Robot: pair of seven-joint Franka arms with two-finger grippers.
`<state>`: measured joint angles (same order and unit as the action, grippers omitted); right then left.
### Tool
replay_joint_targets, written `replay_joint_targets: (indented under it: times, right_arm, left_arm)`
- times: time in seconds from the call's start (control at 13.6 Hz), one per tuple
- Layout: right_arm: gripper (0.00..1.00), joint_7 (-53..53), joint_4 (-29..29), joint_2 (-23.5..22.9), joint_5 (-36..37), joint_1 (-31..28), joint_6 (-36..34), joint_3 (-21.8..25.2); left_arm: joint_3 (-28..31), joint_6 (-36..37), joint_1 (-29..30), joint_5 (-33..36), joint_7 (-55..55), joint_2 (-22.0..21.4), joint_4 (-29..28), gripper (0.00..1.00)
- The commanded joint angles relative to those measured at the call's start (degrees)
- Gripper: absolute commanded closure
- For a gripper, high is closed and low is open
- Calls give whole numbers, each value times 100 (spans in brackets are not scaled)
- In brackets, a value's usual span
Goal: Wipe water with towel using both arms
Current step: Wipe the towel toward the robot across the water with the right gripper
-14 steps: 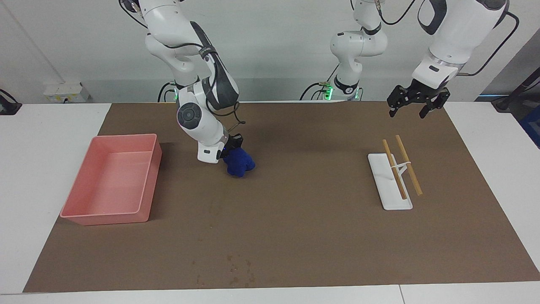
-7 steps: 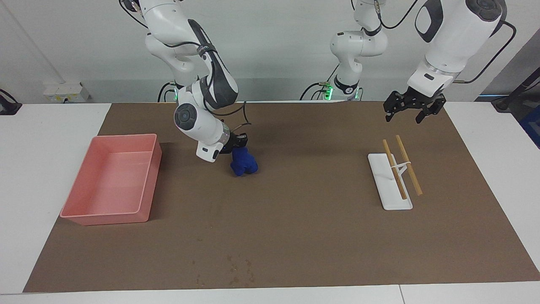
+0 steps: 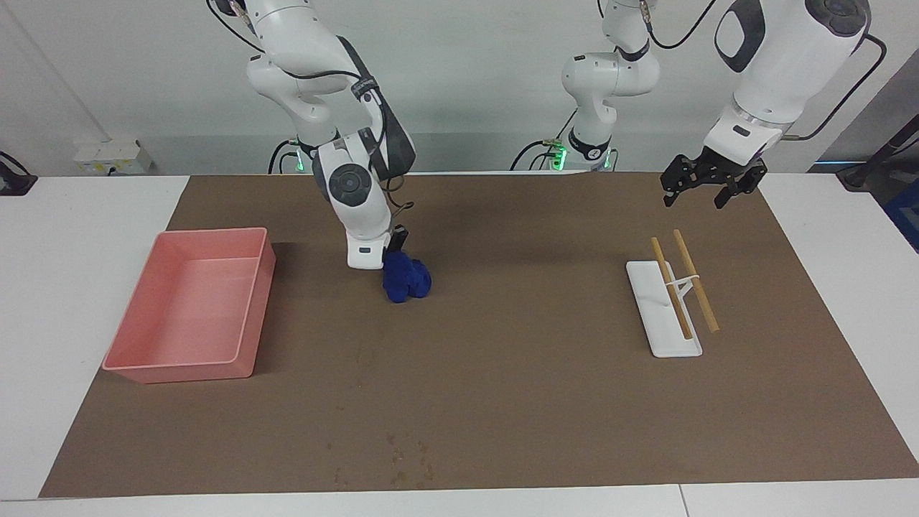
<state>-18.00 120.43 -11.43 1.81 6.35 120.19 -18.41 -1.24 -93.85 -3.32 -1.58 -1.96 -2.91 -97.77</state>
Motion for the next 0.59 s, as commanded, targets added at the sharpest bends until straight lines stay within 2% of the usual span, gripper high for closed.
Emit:
replay_joint_targets:
  times: [0.0,0.29,0.51]
  right_arm:
    - [100,-194,200,237,1151,68,102,-40]
    - [100,-1053,191,527,1427,-45,-3,-14]
    - [100,-2003,191,825,1427,-458,-153,-31]
  left_arm:
    - [1,104,-11,88,3,-43,39,0]
    - [1,104,-2,88,3,-43,39,0]
    - [1,104,-2,88,3,-43,39,0]
